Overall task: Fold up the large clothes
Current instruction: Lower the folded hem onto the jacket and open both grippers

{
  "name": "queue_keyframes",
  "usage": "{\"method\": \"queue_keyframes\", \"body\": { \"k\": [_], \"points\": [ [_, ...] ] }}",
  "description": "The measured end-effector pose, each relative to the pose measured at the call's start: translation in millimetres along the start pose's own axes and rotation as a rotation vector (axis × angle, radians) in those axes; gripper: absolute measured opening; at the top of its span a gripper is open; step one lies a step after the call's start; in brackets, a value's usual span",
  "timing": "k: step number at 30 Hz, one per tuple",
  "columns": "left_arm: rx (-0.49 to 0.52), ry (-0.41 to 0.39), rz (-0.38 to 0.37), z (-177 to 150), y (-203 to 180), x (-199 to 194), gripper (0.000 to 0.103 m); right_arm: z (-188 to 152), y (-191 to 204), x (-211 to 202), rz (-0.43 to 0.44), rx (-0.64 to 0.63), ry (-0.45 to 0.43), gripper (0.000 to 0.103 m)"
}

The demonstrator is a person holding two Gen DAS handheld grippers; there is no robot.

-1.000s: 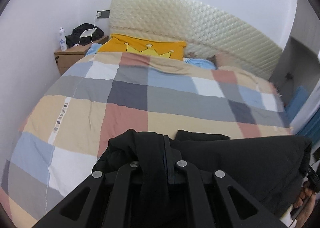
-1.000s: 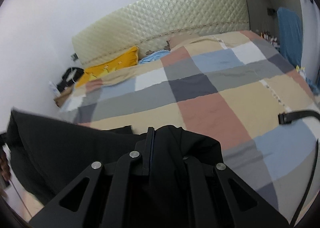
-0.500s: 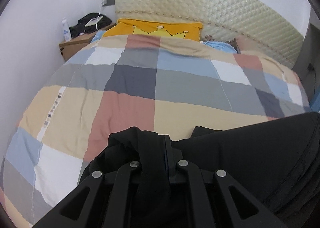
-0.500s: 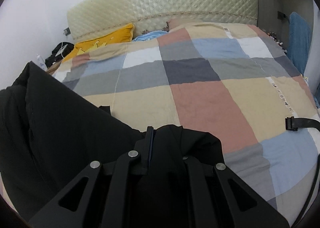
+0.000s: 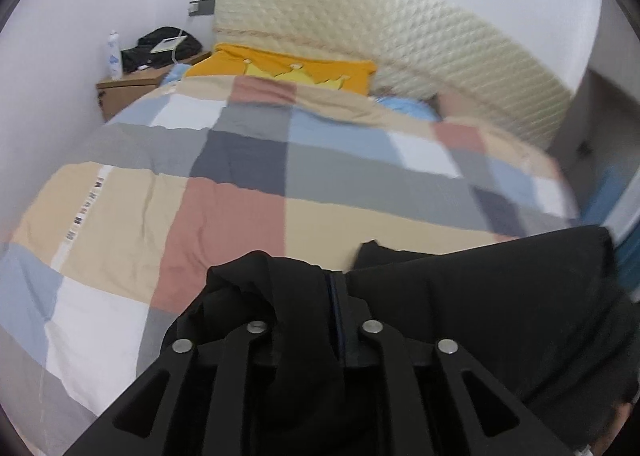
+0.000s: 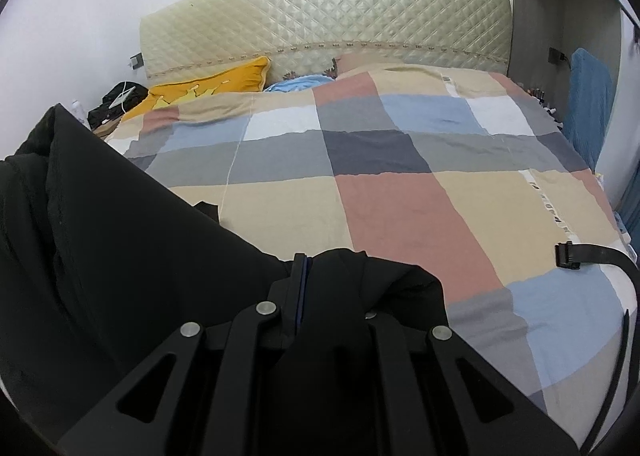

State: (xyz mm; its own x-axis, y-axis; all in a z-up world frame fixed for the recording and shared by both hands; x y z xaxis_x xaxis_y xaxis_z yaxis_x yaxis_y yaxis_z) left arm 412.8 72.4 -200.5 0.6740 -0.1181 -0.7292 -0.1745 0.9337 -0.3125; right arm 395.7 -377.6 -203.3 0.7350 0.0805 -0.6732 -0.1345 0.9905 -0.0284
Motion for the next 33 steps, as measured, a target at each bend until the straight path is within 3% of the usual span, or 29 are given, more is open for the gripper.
{"method": "queue_keyframes", "body": {
  "k": [3,5,7,9,13,19,20,22,23,25,28,33],
  "points": [
    [-0.001,0.005,-0.057,-4.8,8.2,-25.1,0.045,-2.3,-1.9,-11.3,0.027,0.030,-0.009,0.012],
    [-0.017,-0.019,-0.133,-6.3,10.8,-45.4,0.058,-4.2,-3.5,-18.3,0.037,0.049,-0.007,0.013],
    [-0.028,-0.062,-0.152,-5.6,19.2,-69.7,0.079,-5.3,-4.5,-26.6,0.013,0.040,-0.006,0.014],
    [-0.020,-0.095,-0.154,-6.9,25.4,-90.6,0.085,-5.7,-1.7,-33.5,-0.010,0.018,-0.005,0.016],
    [0.025,-0.124,-0.092,-16.0,34.3,-121.3,0.085,-9.3,-1.3,-49.5,-0.013,0.038,0.001,0.022],
    [0.004,-0.130,-0.107,-37.2,35.6,-157.8,0.085,-25.2,-12.1,-68.2,0.065,0.137,0.017,0.043],
    [0.005,-0.127,-0.107,-40.6,34.2,-160.8,0.085,-28.7,-14.4,-70.9,0.076,0.151,0.018,0.049],
    [0.013,-0.122,-0.100,-49.0,31.2,-167.8,0.085,-35.4,-24.3,-80.0,0.074,0.183,0.010,0.076],
    [0.018,-0.121,-0.104,-52.5,28.3,-170.5,0.085,-38.4,-34.8,-88.1,0.029,0.197,-0.005,0.088],
    [0.031,-0.120,-0.118,-61.2,20.9,-176.2,0.085,-41.5,-54.9,-106.5,-0.020,0.217,-0.053,0.088],
    [0.070,-0.123,-0.115,-72.8,3.3,-179.6,0.085,-52.8,-71.4,-123.2,-0.012,0.269,-0.079,0.088],
    [0.116,-0.120,-0.103,-85.1,-31.8,-170.6,0.085,-53.9,-42.9,-142.6,0.018,0.182,-0.118,0.088]
  ]
}}
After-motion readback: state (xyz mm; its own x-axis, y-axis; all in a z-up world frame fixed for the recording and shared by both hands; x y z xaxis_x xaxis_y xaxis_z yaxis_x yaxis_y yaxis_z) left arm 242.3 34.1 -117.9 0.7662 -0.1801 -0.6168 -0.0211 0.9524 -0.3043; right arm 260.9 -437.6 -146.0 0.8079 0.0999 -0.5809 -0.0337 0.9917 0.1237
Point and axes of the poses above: each gripper's, at about its wrist camera, not at the fingertips, and x roughly the way its jaws point, y to its left, z to its top, the point moved 9 cm from there along x, roughly the way its jaws point, and after that the axes turned 8 degrees about -x, right-handed, at the moved point
